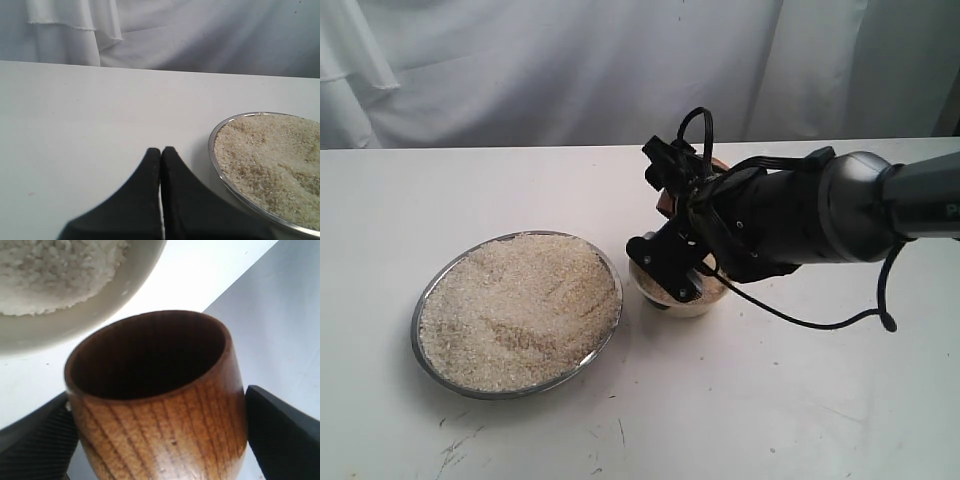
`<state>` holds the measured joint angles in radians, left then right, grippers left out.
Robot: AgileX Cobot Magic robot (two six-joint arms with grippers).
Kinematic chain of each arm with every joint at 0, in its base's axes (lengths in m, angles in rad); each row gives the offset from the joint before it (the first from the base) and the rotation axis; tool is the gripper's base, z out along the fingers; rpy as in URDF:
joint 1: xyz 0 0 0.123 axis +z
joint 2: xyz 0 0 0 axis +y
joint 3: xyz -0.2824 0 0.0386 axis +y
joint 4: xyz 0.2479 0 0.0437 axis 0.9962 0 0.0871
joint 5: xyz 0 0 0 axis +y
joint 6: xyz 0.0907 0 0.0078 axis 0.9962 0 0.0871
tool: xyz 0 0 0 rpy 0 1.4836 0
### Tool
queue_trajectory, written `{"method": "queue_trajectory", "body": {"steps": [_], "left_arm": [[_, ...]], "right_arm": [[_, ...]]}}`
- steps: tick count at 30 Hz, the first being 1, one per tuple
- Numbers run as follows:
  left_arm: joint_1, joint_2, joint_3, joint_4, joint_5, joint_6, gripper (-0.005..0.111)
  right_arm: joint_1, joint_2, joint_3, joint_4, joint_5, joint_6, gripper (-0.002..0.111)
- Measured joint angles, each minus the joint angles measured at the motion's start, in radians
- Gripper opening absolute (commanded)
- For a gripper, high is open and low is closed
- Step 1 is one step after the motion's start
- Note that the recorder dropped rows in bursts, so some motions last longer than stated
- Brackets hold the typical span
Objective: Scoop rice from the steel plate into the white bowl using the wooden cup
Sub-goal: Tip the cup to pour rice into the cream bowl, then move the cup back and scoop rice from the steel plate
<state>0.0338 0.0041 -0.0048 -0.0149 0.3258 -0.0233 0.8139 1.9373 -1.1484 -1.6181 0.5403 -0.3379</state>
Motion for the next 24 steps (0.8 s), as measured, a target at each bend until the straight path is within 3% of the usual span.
{"method": "queue_trajectory", "body": {"steps": [7,13,19,24], "left_arm": [[0.0,0.0,0.0,0.0,0.0,0.0,0.0],[0.0,0.0,0.0,0.0,0.0,0.0,0.0],[0.0,0.0,0.0,0.0,0.0,0.0,0.0],[0.0,0.0,0.0,0.0,0.0,0.0,0.0]], "right_arm": [[0.004,-0.049,0.0,0.022,0.002,0.049,0.0],[0.004,-0.093,-0.019,0.361,-0.121,0.173,0.0],[0.048,-0.012,-0.164,0.495,-0.207,0.111,0.0],[0.104,0.095,-0.268,0.534,-0.155,-0.095,0.0]]}}
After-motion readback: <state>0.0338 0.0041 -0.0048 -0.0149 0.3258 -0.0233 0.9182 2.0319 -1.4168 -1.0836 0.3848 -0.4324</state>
